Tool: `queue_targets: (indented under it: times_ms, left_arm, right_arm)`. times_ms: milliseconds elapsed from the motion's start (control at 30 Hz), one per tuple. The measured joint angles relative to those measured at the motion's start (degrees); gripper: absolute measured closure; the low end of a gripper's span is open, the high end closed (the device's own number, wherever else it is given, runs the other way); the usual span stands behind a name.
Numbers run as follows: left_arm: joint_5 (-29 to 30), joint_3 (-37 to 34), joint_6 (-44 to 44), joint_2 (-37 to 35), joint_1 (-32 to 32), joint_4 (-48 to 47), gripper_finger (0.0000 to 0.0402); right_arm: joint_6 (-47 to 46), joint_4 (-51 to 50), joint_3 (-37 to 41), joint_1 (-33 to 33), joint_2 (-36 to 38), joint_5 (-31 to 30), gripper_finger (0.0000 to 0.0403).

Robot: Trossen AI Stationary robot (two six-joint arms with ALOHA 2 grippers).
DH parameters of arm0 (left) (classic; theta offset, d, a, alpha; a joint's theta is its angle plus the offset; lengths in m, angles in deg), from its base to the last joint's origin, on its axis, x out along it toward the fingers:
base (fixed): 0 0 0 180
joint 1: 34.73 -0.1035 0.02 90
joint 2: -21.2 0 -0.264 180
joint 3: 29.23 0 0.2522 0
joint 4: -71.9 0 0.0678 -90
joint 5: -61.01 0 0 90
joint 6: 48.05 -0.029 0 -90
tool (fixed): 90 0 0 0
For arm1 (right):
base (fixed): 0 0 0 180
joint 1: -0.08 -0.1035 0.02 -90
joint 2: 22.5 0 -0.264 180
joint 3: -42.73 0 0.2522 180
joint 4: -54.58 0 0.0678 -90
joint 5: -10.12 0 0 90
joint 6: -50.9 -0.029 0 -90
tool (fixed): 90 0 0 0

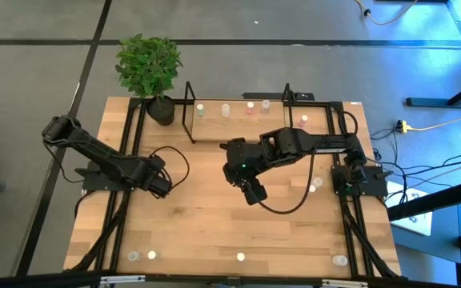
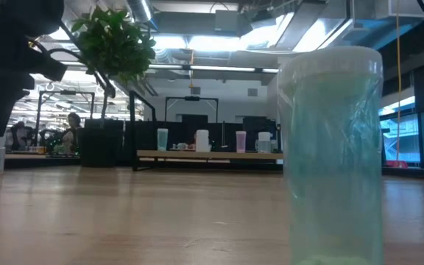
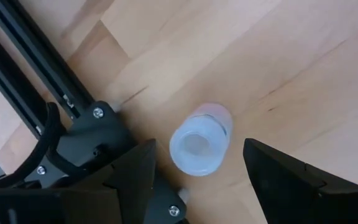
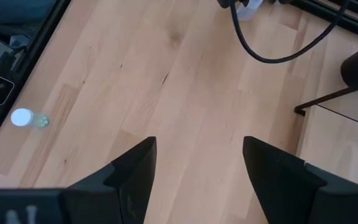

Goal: Pick and place medicine bottles onto shelf by color
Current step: Put the top transparent medicine bottle on the shelf aligned with the other transparent medicine bottle

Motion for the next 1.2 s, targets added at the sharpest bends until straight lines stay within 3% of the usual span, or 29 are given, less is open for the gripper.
queue_targets:
  times_ms: [367,633,967,1200]
  left_arm:
    - [1.2,-1.6,1.4,0.0,-0.1,3.2,0.0166]
    - [1.2,-1.6,1.5,0.0,-4.1,3.2,0.0166]
    - [-4.0,-1.5,0.7,0.0,-7.6,4.7,0.0166]
    - [-6.1,-1.5,-1.5,0.0,-7.6,10.8,0.0166]
  right_arm:
    - [0.0,0.0,0.0,0.0,0.0,-0.1,0.0162]
    - [0.0,0.0,0.0,0.0,0.0,-0.1,0.0162]
    - [0.1,0.0,0.0,0.0,0.0,-0.1,0.0162]
    - [0.2,0.0,0.0,0.0,0.0,0.0,0.0162]
